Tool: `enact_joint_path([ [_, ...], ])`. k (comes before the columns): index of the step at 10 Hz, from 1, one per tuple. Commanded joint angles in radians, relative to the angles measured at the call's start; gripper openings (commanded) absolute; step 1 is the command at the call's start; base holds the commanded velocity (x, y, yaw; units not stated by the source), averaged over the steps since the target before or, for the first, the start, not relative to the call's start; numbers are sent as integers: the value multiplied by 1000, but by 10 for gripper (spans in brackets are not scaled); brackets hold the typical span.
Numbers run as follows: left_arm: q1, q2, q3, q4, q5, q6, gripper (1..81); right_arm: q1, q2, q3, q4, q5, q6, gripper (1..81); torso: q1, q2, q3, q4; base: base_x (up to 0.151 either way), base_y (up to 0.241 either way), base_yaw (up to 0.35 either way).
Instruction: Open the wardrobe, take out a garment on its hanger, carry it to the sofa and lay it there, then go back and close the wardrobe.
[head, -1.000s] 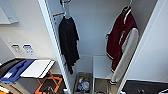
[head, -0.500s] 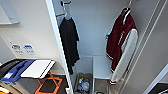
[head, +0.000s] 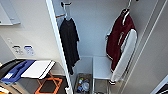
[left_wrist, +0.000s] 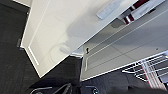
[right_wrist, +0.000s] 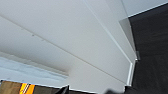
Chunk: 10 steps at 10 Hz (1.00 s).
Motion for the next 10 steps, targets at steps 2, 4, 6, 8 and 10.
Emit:
enact_joint_path([
  [2, 108, 269, -376, -46, -48, -50, 811, -181, 108, -376, 115, -26, 82, 811, 0, 0, 0, 0, 0, 0, 0],
  [4, 136, 389, -516, -44, -40, -59, 811, -273, 247, -441, 103, -26, 73, 811, 0, 0, 0, 0, 0, 0, 0],
  [6, 140, 486, -623, -46, 35, -59, 811, -342, 410, -523, 92, -29, 68, 811, 0, 0, 1, 0, 0, 0, 0],
  [8, 154, 565, -720, -36, 43, -59, 811, -382, 573, -654, 91, -31, 65, 811, 0, -1, 1, 0, 0, 0, 0],
  [10, 156, 617, -780, -36, 98, -59, 811, -408, 691, -744, 46, -37, 63, 811, -1, -1, 1, 0, 0, 0, 0],
])
